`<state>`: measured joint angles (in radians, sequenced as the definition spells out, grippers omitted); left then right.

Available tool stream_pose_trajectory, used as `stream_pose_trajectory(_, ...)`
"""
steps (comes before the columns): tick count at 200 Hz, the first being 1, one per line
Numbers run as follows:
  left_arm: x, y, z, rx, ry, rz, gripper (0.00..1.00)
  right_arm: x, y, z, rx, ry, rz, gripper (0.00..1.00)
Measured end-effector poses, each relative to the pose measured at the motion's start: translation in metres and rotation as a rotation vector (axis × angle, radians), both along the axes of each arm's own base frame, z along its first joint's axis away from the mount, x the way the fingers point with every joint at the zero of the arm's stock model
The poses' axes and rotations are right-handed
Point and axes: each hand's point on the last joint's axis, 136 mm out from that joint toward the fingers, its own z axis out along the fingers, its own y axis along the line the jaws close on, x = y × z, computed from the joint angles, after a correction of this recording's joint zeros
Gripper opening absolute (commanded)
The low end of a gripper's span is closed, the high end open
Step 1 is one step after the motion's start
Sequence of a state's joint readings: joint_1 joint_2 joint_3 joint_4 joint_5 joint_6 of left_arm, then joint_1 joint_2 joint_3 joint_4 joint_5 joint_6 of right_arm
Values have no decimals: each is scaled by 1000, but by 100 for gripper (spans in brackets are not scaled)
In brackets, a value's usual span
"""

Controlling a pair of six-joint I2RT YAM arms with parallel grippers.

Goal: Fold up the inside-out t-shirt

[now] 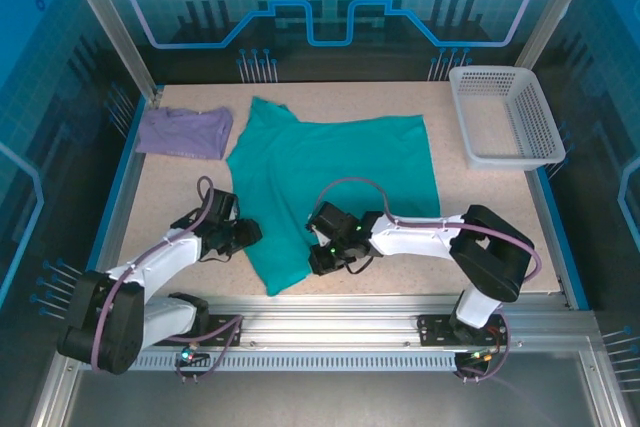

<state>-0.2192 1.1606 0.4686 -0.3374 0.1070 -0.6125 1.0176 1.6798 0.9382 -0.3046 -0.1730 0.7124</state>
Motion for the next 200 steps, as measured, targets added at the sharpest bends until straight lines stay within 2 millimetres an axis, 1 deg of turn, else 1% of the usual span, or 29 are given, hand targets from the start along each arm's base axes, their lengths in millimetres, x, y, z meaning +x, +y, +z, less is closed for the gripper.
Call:
stream_pose_trajectory(26,9,-2,12,-6,-34,-1,52,-11,16,-1,11,13,62,20)
stream_pose_trajectory(40,12,-3,22,-14,-66,-1,53,-15,17,0,7,14,83,25)
stream_pose_trajectory(55,10,-5,35,-23,-105,-8,53,-16,14,0,-4,14,92,31)
stream_pose_trajectory(66,5,-7,45,-31,-130,-16,54,-16,10,2,-13,12,95,34)
stream_pose_trajectory(80,-6,-11,55,-37,-150,-31,54,-14,5,9,-11,0,100,38)
stream_pose_trajectory(95,-19,-18,63,-48,-162,-44,53,-7,-2,25,4,-32,94,41)
stream_pose_trajectory(105,-30,-25,66,-65,-160,-59,53,2,-9,38,22,-62,74,44)
stream_pose_trajectory(119,-47,-31,62,-74,-128,-73,52,18,-22,57,44,-116,38,46)
stream_pose_trajectory(128,-60,-33,55,-65,-91,-84,52,29,-32,69,58,-152,6,46)
stream_pose_trajectory(138,-73,-35,47,-54,-44,-94,50,42,-46,79,67,-186,-42,47)
stream_pose_trajectory(150,-89,-37,38,-31,15,-113,47,53,-65,86,70,-215,-96,47)
stream_pose_trajectory(159,-99,-38,32,-15,54,-124,46,60,-80,87,69,-231,-141,48)
stream_pose_trajectory(173,-110,-41,25,5,98,-145,45,64,-99,84,60,-239,-187,48)
stream_pose_trajectory(186,-117,-45,20,19,133,-162,46,63,-111,79,46,-235,-211,48)
stream_pose_trajectory(200,-121,-50,13,37,166,-175,47,62,-117,74,38,-227,-224,48)
